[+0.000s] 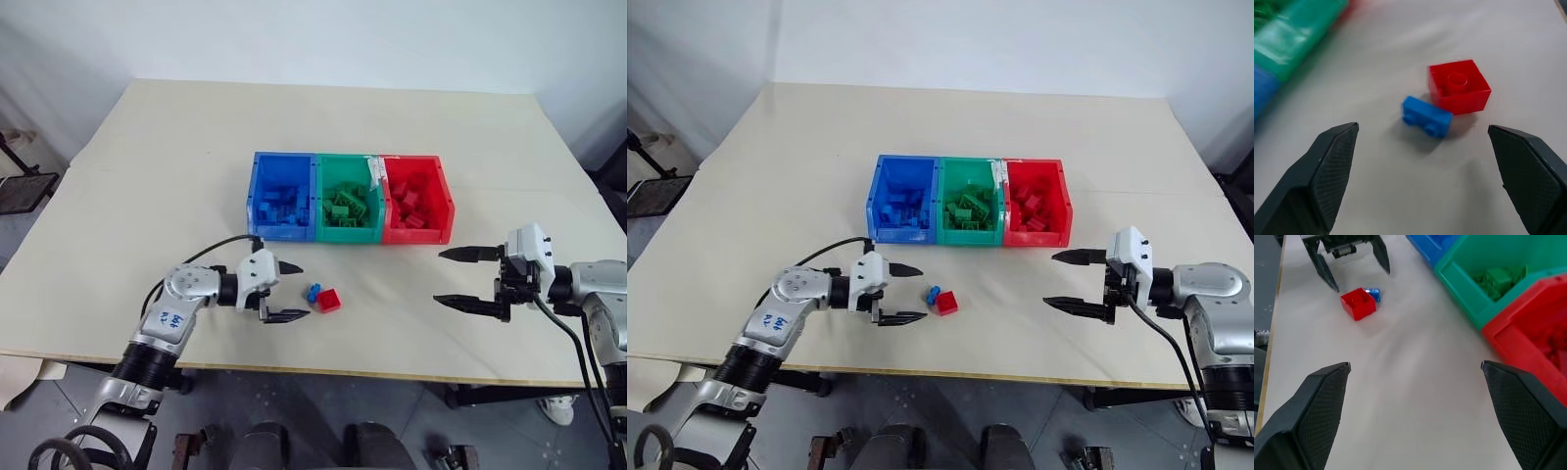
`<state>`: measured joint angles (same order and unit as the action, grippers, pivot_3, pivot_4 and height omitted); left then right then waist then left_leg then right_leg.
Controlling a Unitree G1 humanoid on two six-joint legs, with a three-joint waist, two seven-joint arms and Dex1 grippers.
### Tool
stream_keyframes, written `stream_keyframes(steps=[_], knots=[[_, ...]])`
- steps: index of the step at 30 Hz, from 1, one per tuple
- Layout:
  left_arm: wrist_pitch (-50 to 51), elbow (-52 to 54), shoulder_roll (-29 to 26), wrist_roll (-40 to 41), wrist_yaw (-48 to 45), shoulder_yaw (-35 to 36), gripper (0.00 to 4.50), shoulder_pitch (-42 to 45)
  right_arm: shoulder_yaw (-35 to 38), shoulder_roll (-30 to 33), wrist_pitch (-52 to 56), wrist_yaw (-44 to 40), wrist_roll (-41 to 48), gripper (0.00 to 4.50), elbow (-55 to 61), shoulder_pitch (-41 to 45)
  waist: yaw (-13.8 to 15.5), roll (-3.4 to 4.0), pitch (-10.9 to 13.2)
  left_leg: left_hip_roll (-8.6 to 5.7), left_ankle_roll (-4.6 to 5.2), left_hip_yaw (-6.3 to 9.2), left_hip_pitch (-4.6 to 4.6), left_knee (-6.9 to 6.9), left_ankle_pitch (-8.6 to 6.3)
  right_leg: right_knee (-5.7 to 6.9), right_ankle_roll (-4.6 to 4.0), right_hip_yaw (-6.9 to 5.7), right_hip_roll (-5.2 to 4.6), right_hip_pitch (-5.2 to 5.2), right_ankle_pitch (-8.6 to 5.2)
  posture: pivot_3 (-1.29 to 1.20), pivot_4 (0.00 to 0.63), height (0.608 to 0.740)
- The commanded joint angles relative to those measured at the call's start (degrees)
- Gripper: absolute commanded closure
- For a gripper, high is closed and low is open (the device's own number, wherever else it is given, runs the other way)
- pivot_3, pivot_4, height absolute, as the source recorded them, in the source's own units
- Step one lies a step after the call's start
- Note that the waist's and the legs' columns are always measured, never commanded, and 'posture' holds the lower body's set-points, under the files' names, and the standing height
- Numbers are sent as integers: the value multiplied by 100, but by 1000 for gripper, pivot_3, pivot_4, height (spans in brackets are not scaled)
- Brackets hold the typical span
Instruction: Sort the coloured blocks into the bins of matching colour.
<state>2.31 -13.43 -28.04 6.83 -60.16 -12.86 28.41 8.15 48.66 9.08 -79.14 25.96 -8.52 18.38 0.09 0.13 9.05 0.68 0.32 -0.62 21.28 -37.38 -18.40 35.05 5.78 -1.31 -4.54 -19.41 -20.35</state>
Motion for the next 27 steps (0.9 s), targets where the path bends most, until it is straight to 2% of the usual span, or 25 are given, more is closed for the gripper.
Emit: stream_keyframes(steps=[1, 9, 10, 12, 19, 24, 27], knots=[[-219, -248, 130, -317, 198, -146, 0, 267, 258, 69, 16, 93, 146, 24, 292, -119, 2, 0, 0, 0, 0, 0, 0, -2, 0, 2, 1, 0, 0, -1, 0, 0, 150, 740], [-138, -710, 466, -590, 364, -319, 0, 535, 346, 78, 63, 241, 167, 24, 474, -338, 20, -1, -1, 0, 0, 0, 0, -7, 0, 4, 16, 0, 0, 0, 6, 0, 150, 740], [-165, -719, 477, -628, 366, -343, 404, 527, 352, 83, 69, 258, 167, 0, 478, -343, 20, -2, -1, -1, 0, 0, 0, -8, 0, 4, 16, 0, 0, 1, 6, 0, 150, 740], [-199, -643, 484, -591, 278, -365, 888, 466, 354, 96, 40, 280, 135, 0, 430, -318, 22, -1, -1, -1, 0, 0, -1, -9, 0, 4, 16, 0, 0, 2, 7, 0, 150, 740], [69, -422, 403, -646, 441, -326, 3077, 317, 291, 115, -20, 263, 60, 0, 249, -159, 24, -2, -1, 0, 0, 0, -1, -13, 0, 3, 16, 2, 0, 4, 7, 0, 150, 740], [306, -146, 272, -523, 460, -202, 3126, 200, 242, 92, -60, 239, 2, 0, 124, -35, 4, -1, -1, 2, 0, 0, -2, -13, 0, 4, 16, 2, 1, 4, 7, 0, 150, 740], [414, 218, 214, -138, 364, 103, 3126, 121, 217, 84, -91, 238, -25, 0, 73, 20, -21, -2, -1, 4, 0, 0, -2, -12, 0, 3, 17, 2, 2, 3, 6, 0, 150, 740]])
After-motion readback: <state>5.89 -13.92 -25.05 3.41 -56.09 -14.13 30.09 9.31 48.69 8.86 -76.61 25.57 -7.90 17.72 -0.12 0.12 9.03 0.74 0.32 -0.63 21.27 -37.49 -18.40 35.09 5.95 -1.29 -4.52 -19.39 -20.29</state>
